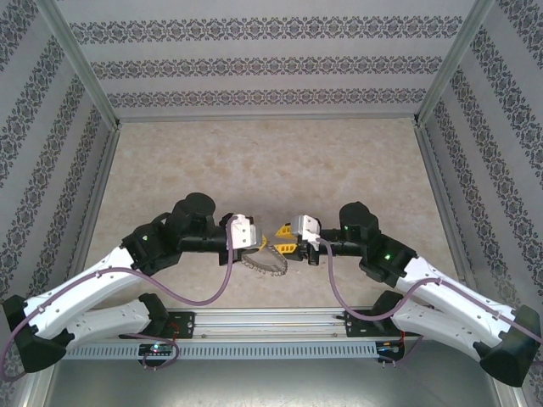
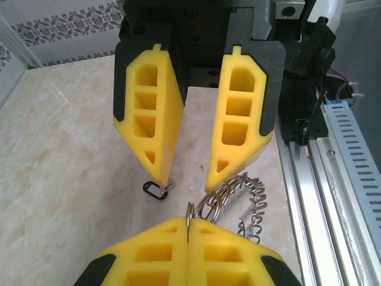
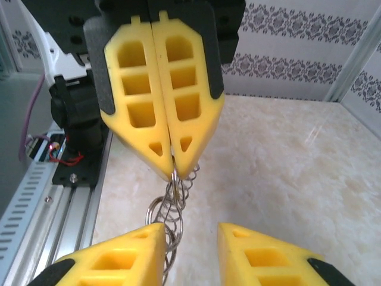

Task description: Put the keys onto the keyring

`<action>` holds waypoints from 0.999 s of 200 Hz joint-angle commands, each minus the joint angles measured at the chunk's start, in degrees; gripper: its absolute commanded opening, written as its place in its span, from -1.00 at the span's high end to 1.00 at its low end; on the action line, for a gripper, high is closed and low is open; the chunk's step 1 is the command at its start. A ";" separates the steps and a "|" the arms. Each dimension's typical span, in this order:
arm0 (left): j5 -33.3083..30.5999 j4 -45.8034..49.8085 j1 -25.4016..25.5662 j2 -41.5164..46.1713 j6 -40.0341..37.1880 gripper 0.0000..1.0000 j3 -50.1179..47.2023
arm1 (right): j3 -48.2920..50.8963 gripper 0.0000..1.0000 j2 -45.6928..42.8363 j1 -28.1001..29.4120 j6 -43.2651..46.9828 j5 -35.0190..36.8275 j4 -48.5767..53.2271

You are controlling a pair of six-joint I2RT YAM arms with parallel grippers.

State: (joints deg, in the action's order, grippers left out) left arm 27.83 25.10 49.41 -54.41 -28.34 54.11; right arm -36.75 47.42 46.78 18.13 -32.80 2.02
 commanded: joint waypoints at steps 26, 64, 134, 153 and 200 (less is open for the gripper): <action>0.59 4.16 0.25 -1.95 -2.85 1.00 4.44 | -2.44 0.54 1.17 0.94 2.44 -0.32 1.45; 0.61 4.42 0.34 -2.69 -2.87 1.00 4.71 | -2.80 0.61 2.71 1.30 2.44 -0.78 0.29; 0.44 4.09 0.39 -2.98 -2.74 1.00 4.67 | -3.23 0.59 4.25 2.17 1.95 -1.73 -1.44; 0.58 3.95 0.38 -3.24 -2.69 1.00 4.61 | -3.41 0.58 4.77 2.33 1.75 -1.83 -1.90; 0.15 3.59 0.43 -3.13 -2.24 1.00 4.52 | -3.50 0.53 5.40 2.79 1.48 -2.09 -2.72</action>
State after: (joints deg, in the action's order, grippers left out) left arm 27.81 29.67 49.43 -57.71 -29.82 56.73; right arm -38.54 52.62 48.93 19.73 -33.15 1.93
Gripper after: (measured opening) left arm 0.061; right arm 0.232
